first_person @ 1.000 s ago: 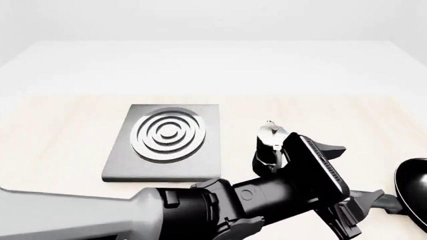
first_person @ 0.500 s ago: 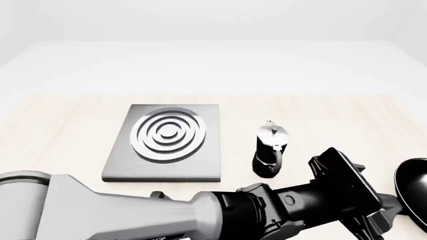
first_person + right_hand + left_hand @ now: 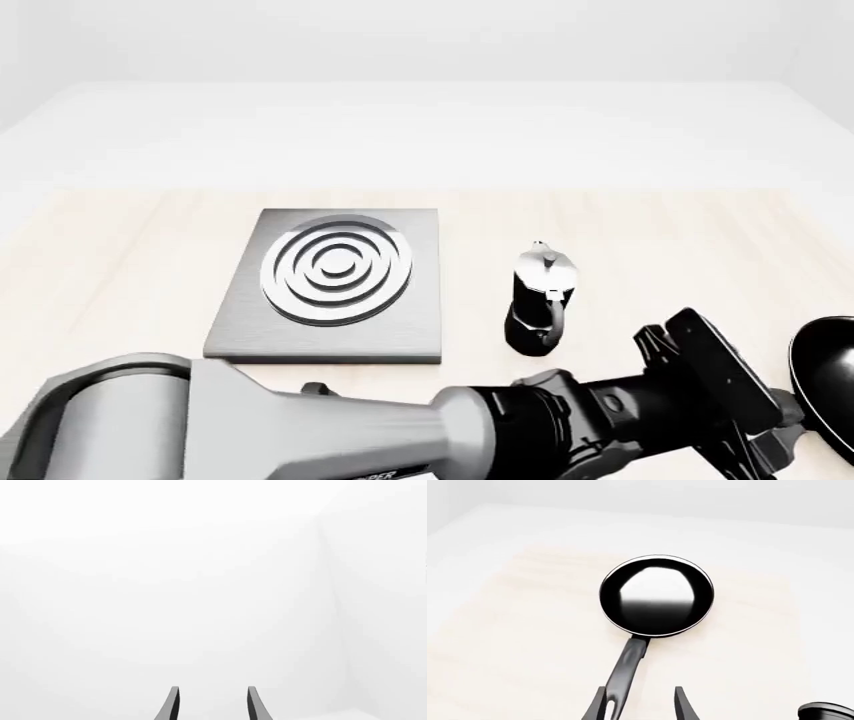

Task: Put the frying pan on the stove.

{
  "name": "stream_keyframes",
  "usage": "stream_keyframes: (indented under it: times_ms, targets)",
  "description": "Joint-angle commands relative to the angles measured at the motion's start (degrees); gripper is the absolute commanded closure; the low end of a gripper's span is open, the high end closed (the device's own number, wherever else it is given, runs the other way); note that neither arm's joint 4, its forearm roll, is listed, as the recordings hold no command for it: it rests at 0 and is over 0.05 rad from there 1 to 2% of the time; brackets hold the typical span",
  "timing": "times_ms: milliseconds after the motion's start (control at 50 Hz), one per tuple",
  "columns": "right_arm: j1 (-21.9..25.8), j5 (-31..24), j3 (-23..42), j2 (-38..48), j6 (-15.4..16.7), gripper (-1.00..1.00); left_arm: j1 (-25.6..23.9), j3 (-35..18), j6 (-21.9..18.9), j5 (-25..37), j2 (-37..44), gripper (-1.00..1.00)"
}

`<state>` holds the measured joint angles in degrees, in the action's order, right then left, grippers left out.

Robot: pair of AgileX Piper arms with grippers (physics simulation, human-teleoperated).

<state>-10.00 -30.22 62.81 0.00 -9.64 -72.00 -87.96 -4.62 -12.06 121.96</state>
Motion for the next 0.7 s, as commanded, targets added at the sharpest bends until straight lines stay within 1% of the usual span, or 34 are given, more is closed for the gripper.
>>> stream_keyframes:
  times_ms: [20,300,500,640,660,680,700]
  targets:
    - [-0.4,0.0,0.7,0.0,-0.4,-1.00,0.1,-2.7,0.2,1.8,2.6,-1.00]
    - [-0.4,-0.4,1.5,0.0,-0.4,-1.00,1.0,-6.8,0.2,4.3,5.8,-1.00]
    - [-0.2,-1.0,2.6,0.0,-0.5,-1.00,2.2,-11.2,-0.2,7.2,8.6,-1.00]
    - [-0.1,-1.3,3.0,0.0,-0.6,-1.00,2.4,-13.2,-0.4,8.7,9.8,-1.00]
    - [2.0,-24.2,25.9,0.0,0.3,-1.00,2.5,-13.6,-0.4,9.0,10.1,-1.00]
    - [2.3,-39.7,41.7,0.0,0.8,-1.00,2.5,-13.9,-0.4,9.2,10.2,-1.00]
    - [2.5,-39.7,41.6,0.0,1.2,-1.00,2.6,-14.2,-0.3,9.4,10.4,-1.00]
